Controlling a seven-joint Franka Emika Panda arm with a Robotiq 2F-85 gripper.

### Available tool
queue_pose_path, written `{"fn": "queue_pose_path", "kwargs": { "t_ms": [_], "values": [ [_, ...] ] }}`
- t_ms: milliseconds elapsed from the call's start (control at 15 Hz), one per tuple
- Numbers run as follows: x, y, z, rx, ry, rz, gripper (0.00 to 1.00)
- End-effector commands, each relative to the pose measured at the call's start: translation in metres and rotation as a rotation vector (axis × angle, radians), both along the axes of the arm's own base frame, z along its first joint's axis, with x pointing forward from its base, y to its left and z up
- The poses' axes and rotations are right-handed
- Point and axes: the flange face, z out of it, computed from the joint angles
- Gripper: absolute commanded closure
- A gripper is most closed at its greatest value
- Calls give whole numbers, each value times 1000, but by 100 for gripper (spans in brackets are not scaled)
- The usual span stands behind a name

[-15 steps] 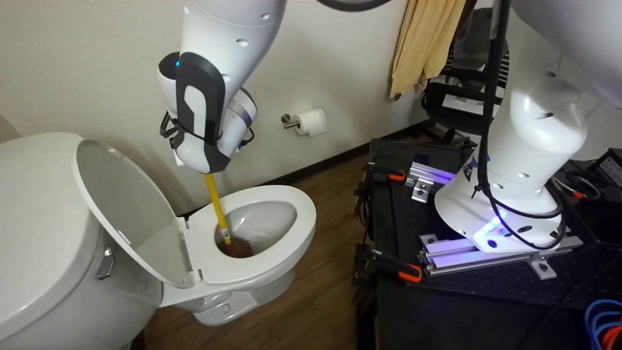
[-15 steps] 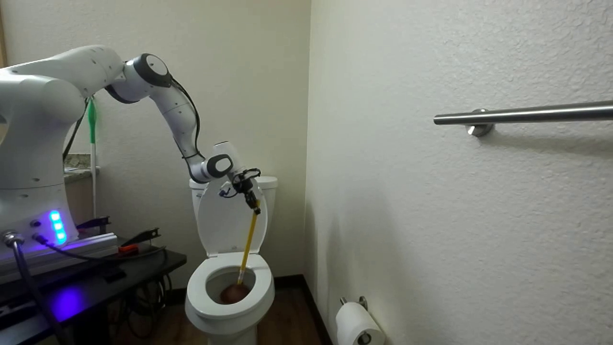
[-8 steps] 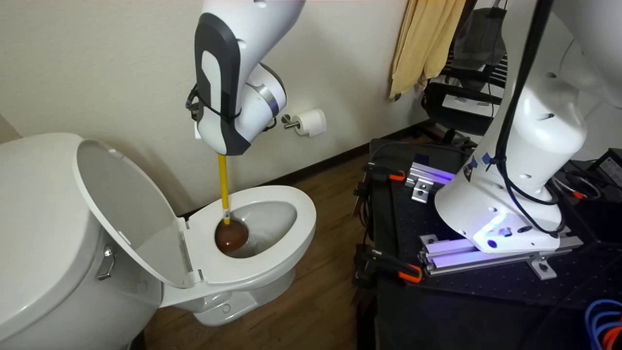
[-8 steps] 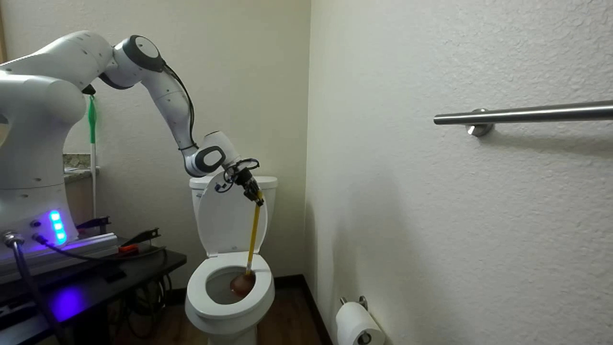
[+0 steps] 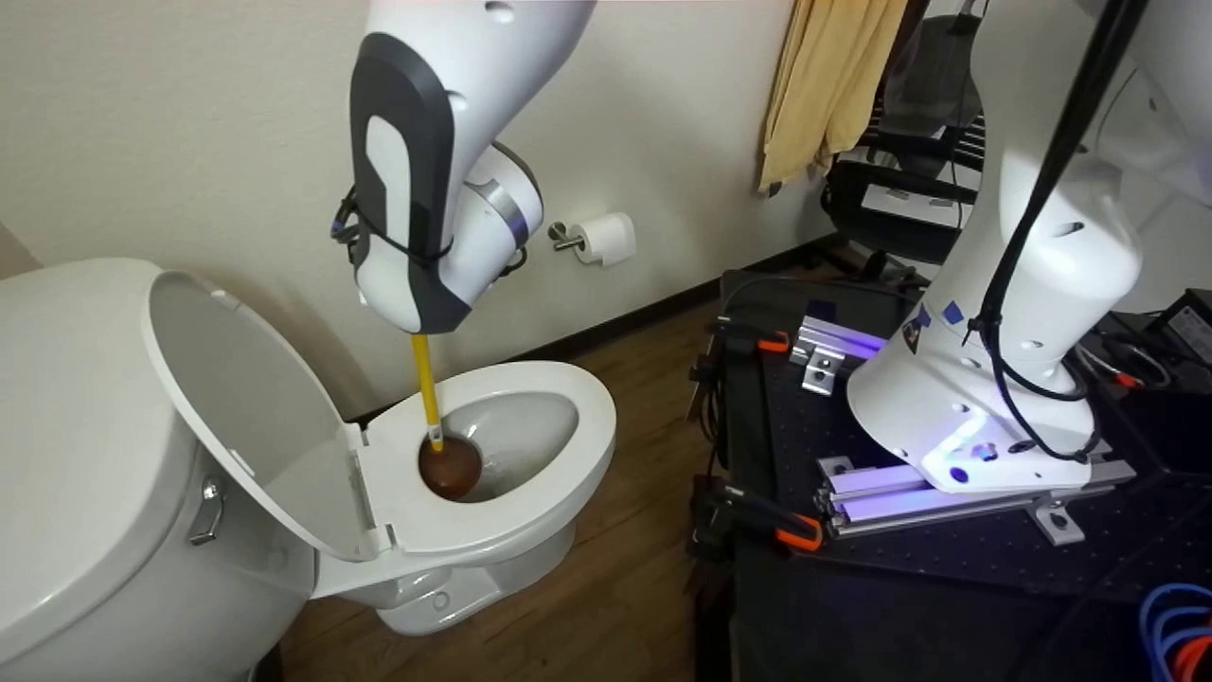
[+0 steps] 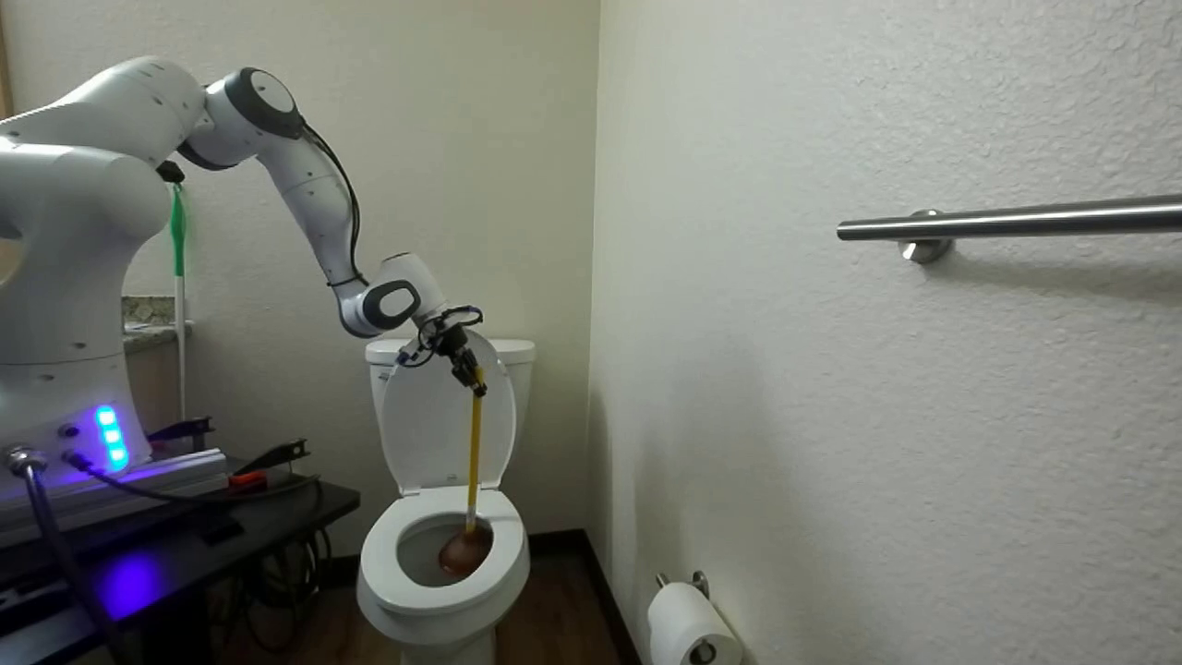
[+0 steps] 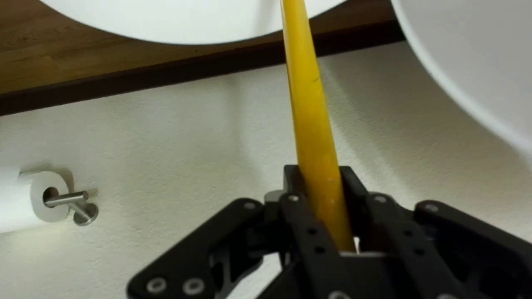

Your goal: Use the plunger to plunge the toilet.

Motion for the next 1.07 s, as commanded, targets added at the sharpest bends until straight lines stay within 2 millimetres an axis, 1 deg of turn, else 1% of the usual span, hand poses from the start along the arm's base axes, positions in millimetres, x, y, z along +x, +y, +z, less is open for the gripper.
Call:
{"fn": "queue_pose_path", "kwargs": {
  "t_ms": [0,133,200,267,333,400,533,667,800,933,1000],
  "values": [
    [45,44,-39,42,87,105,94],
    [59,60,-63,55,169,157,94],
    [63,64,-75,49,208,177,94],
    [67,67,-83,47,238,193,94],
    [70,65,-91,38,261,204,94],
    [75,66,-96,40,273,211,94],
    [83,64,-99,49,297,214,94],
    [91,60,-96,67,302,212,94],
    [95,45,-80,74,269,185,94],
    [86,23,-56,68,201,136,94],
    [75,8,-43,57,153,93,94]
  ]
}}
